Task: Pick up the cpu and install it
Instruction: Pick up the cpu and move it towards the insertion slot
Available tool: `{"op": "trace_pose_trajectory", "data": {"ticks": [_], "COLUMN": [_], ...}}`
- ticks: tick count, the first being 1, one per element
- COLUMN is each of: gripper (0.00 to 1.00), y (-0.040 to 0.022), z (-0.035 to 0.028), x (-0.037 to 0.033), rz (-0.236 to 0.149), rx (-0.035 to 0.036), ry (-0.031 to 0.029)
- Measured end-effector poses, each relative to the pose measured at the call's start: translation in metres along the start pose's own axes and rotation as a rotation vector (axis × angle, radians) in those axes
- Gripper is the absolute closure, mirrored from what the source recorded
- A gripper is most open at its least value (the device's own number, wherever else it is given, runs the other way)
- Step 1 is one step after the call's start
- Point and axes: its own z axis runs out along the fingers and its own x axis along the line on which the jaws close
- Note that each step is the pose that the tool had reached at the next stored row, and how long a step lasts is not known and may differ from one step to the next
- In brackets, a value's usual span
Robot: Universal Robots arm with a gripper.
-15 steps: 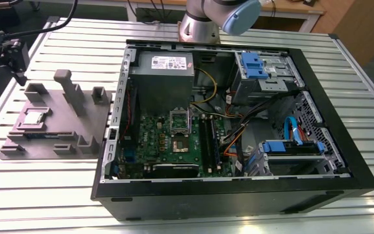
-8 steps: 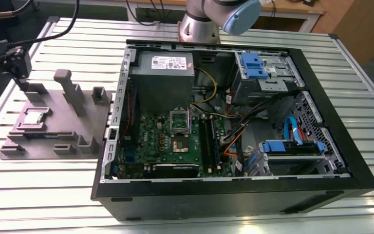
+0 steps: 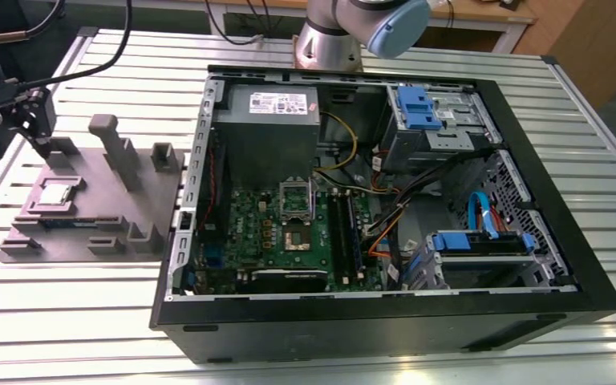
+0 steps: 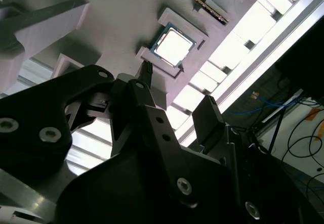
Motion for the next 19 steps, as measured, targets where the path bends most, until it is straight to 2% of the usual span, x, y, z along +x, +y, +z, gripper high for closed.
{"op": "trace_pose_trajectory", "data": {"ticks": [15,19], "gripper": [0.41,0.41], "y": [0.0,-0.0001], "z": [0.0009,0.0027], "x": [0.0,-0.0001], "rz": [0.0,0.032], "rx": [-0.0002,-0.0008], "ry": [-0.0003,-0.0017]}}
